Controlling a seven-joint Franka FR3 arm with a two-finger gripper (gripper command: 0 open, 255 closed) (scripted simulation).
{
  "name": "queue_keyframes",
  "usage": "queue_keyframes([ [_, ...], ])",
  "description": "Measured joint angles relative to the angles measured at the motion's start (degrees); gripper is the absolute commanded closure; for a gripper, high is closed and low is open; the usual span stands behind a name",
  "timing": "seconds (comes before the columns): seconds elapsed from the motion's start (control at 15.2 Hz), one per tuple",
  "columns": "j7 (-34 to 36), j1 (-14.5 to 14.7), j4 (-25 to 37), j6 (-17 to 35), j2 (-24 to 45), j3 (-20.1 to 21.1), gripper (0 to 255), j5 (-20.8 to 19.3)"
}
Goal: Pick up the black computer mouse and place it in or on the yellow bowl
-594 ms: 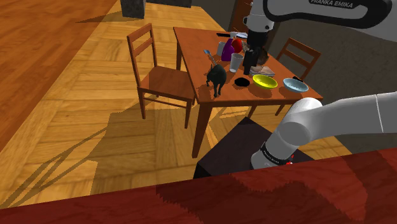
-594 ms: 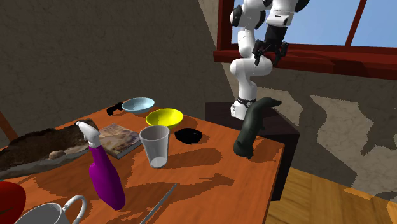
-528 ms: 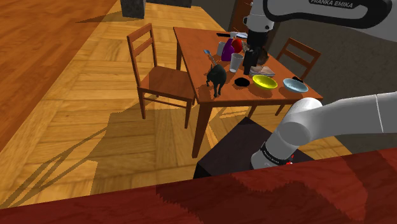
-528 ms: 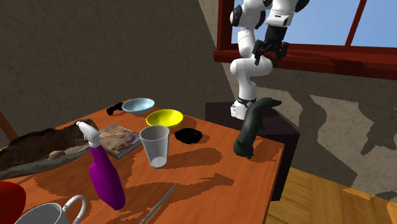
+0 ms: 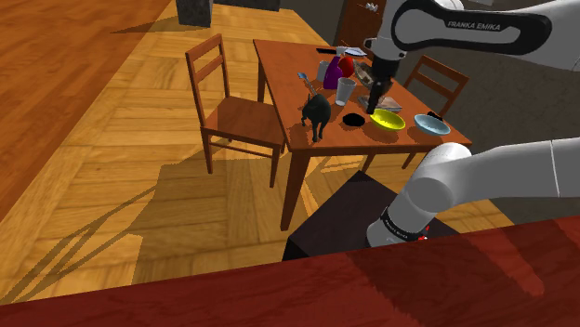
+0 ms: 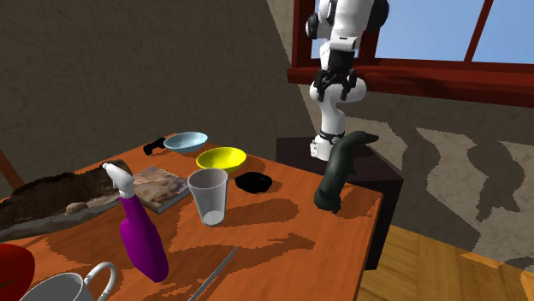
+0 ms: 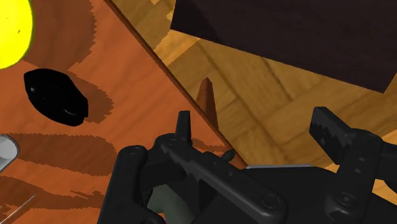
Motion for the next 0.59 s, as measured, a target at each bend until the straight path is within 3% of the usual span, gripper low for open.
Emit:
queue_keyframes([
  [0.59, -22.1, 1.1, 0.5, 12.8, 7.8, -17.0, 0, -7.4],
])
